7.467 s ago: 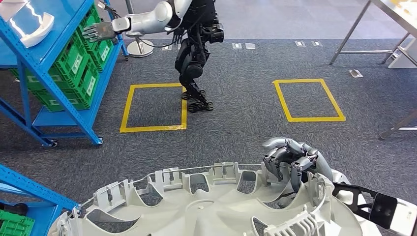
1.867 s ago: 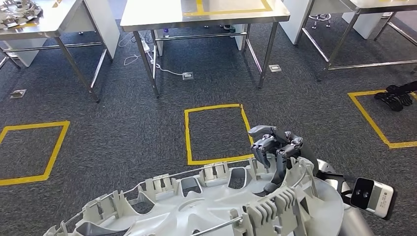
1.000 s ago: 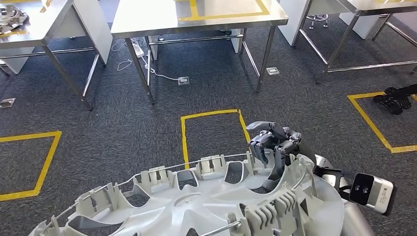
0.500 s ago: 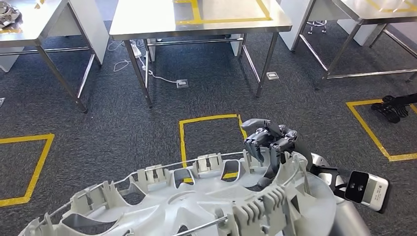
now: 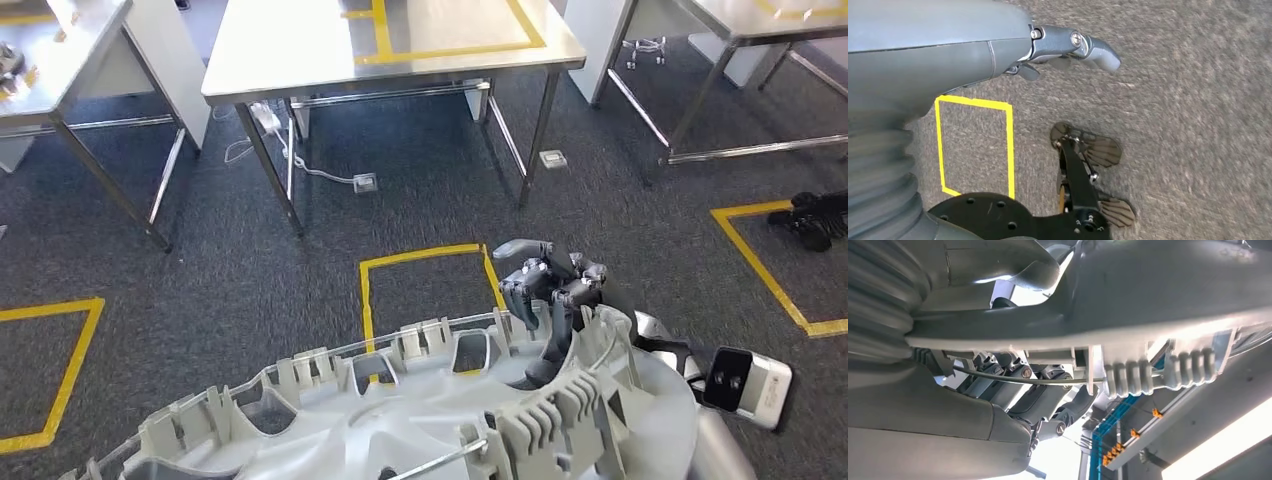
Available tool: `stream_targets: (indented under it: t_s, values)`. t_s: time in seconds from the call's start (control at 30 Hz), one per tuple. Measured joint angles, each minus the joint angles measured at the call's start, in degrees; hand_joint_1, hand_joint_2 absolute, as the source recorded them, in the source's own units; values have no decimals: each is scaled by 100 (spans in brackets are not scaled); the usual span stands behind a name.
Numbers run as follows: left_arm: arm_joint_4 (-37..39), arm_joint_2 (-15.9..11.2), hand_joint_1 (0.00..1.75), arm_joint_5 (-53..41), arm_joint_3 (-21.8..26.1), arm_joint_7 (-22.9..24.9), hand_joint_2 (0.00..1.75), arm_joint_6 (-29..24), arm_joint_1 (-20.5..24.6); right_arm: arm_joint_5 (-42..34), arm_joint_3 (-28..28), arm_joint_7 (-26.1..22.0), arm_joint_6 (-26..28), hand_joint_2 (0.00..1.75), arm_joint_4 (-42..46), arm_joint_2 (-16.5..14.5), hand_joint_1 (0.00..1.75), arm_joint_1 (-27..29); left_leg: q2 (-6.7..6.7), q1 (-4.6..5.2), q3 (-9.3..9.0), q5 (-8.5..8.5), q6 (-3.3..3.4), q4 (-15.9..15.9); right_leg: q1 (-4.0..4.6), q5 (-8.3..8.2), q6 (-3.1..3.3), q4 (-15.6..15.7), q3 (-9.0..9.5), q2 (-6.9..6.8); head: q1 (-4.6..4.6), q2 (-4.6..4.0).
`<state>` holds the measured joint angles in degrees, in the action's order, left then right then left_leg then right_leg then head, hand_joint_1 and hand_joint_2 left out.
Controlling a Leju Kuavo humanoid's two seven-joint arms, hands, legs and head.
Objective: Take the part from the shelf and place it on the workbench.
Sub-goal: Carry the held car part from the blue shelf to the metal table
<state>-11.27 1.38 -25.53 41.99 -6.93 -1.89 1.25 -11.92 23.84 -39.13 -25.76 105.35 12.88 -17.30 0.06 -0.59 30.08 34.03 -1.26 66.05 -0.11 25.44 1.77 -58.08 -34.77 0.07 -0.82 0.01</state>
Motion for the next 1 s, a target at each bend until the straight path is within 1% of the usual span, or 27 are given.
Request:
stream_targets:
  t_s: [0.03, 0.07, 0.1, 0.13, 0.17, 0.23, 0.27, 0.3, 0.33, 0.4, 0.43, 0.47, 0.5, 0.57, 0.6, 0.63, 0.67, 0.7, 0.73, 0.77, 0.8, 0.83, 0.87, 0.9, 0.93, 0.97, 1.0]
  values:
    - [1, 4, 0, 2, 0, 0, 175, -3, -1, -3, 6, -3, -1, 175, -1, -1, 175, 0, -1, -1, 239, 157, -15, 351, 8, 50, 18, 0, 50, 6, -19, 0]
    - [1, 5, 0, 4, 1, 1, 175, -9, -9, -3, 14, -2, -3, 175, -1, -1, 175, 4, -1, -3, 462, 307, -26, 623, 18, 102, 26, -1, 104, 16, -27, 0]
    - [1, 5, 0, 7, 2, 3, 175, -18, -20, -1, 22, 1, -4, 175, -2, -1, 175, 8, -1, -2, 625, 390, -33, 752, 27, 156, 30, -1, 167, 29, -35, -1]
    - [1, 5, 0, 8, 3, 5, 175, -27, -28, 2, 28, 1, -6, 175, -2, -1, 175, 10, -1, -1, 708, 364, -28, 708, 35, 212, 29, -1, 240, 40, -40, -1]
    - [1, 5, 0, 9, 4, 6, 175, -33, -34, 2, 33, -2, -7, 175, -2, -1, 175, 11, -1, 0, 711, 191, -13, 485, 41, 273, 25, -1, 324, 47, -45, 0]
    - [3, 5, 0, 9, 6, 7, 175, -39, -45, -1, 40, -15, -7, 175, -5, -1, 175, 10, -5, 13, 608, -427, 35, -213, 52, 404, 1, -10, 472, 49, -49, 0]
    - [4, 5, 0, 9, 8, 10, 175, -44, -49, -1, 45, -28, -6, 175, -9, -4, 175, 12, -6, 27, 565, -654, 65, -484, 58, 462, -23, -13, 521, 53, -50, 0]
    - [5, 5, 0, 13, 10, 13, 175, -51, -53, 8, 51, -38, -3, 175, -13, -9, 175, 15, -7, 44, 539, -806, 94, -640, 58, 507, -54, -8, 545, 60, -50, 0]
    - [7, 5, 0, 16, 16, 16, 175, -62, -54, 26, 57, -49, -1, 175, -16, -15, 175, 19, -7, 57, 534, -832, 123, -684, 60, 521, -89, -24, 567, 68, -50, -1]
    - [5, 14, 0, 24, 39, 16, 175, -80, -49, 76, 66, -63, 2, 175, -17, -26, 175, 25, -12, 48, 448, -828, 189, -735, 54, 519, -150, -78, 571, 71, -53, -1]
    - [4, 19, 0, 25, 54, 13, 175, -85, -47, 95, 70, -68, -1, 175, -18, -32, 175, 18, -16, 33, 388, -811, 223, -768, 51, 516, -180, -213, 529, 64, -44, 0]
    - [2, 22, 0, 25, 69, 10, 175, -87, -41, 106, 73, -71, -2, 175, -19, -38, 175, 5, -21, 19, 322, -792, 251, -792, 42, 549, -212, -432, 413, 56, -28, 1]
    - [-1, 25, 0, 25, 79, 8, 175, -87, -35, 109, 76, -71, -3, 175, -19, -45, 175, -7, -22, 12, 272, -762, 272, -812, 25, 629, -249, -750, 216, 47, -10, 1]
    - [-3, 23, 0, 23, 95, 9, 175, -86, -28, 107, 81, -64, -1, 175, -20, -57, 175, -24, -25, 8, 198, -686, 285, -818, -15, 886, -317, -1435, -291, 39, 16, -1]
    - [-2, 24, 0, 17, 97, 13, 175, -86, -29, 104, 83, -52, 1, 175, -20, -61, 175, -24, -28, 5, 153, -639, 277, -818, -33, 975, -341, -1627, -490, 34, 19, -1]
    - [-2, 26, 0, 7, 99, 18, 175, -85, -32, 99, 85, -35, 4, 175, -20, -63, 175, -24, -31, -1, 92, -588, 263, -818, -50, 956, -359, -1643, -602, 29, 21, -1]
    - [-1, 27, 0, -4, 100, 21, 175, -84, -33, 97, 87, -18, 9, 175, -20, -64, 175, -25, -34, -10, 18, -532, 245, -817, -63, 805, -372, -1460, -610, 22, 22, 0]
    - [-1, 29, 0, -15, 101, 24, 175, -82, -32, 92, 88, -6, 14, 175, -20, -64, 175, -26, -36, -22, -68, -470, 223, -817, -73, 537, -377, -1114, -531, 15, 24, 0]
    - [-1, 30, 0, -22, 101, 25, 175, -80, -31, 89, 88, 1, 22, 175, -20, -64, 175, -28, -36, -27, -136, -405, 196, -815, -80, 216, -377, -699, -427, 1, 32, 0]
    - [-2, 28, 0, -26, 101, 27, 175, -78, -26, 83, 90, 1, 33, 175, -22, -64, 175, -31, -39, -27, -190, -348, 163, -813, -74, 9, -356, -365, -337, -14, 41, 0]
    - [-3, 27, 0, -31, 101, 31, 175, -75, -18, 74, 92, -3, 45, 175, -24, -64, 175, -33, -38, -24, -216, -298, 123, -823, -64, -124, -321, -151, -279, -23, 48, 0]
    - [-5, 25, 0, -36, 102, 34, 175, -75, -13, 66, 95, -6, 58, 175, -25, -63, 175, -36, -38, -17, -242, -276, 78, -821, -54, -160, -276, -58, -260, -26, 54, -1]
    - [-7, 23, 0, -40, 102, 39, 175, -75, -7, 57, 97, -8, 70, 175, -26, -63, 175, -38, -38, -16, -279, -273, 33, -827, -43, -116, -221, -56, -238, -18, 53, 0]
    - [-8, 22, 0, -47, 103, 45, 175, -75, -5, 52, 100, -9, 78, 175, -24, -63, 175, -38, -32, -22, -307, -267, -5, -814, -50, -122, -172, -37, -189, -7, 50, 0]
    - [-8, 22, 0, -54, 103, 50, 175, -75, -6, 50, 103, -9, 83, 175, -23, -63, 175, -45, -31, -25, -312, -264, -30, -717, -57, -104, -124, -16, -126, -3, 44, -1]
    - [-8, 25, 0, -60, 103, 55, 175, -73, -2, 48, 107, -10, 85, 175, -22, -63, 175, -58, -29, -31, -232, -225, -45, -522, -62, -77, -81, -2, -57, -3, 29, 0]
    - [-7, 28, 0, -67, 103, 59, 175, -70, 4, 44, 114, -11, 85, 175, -22, -64, 175, -69, -27, -35, -69, -137, -56, -213, -63, -45, -47, 12, 5, -3, 10, -1]
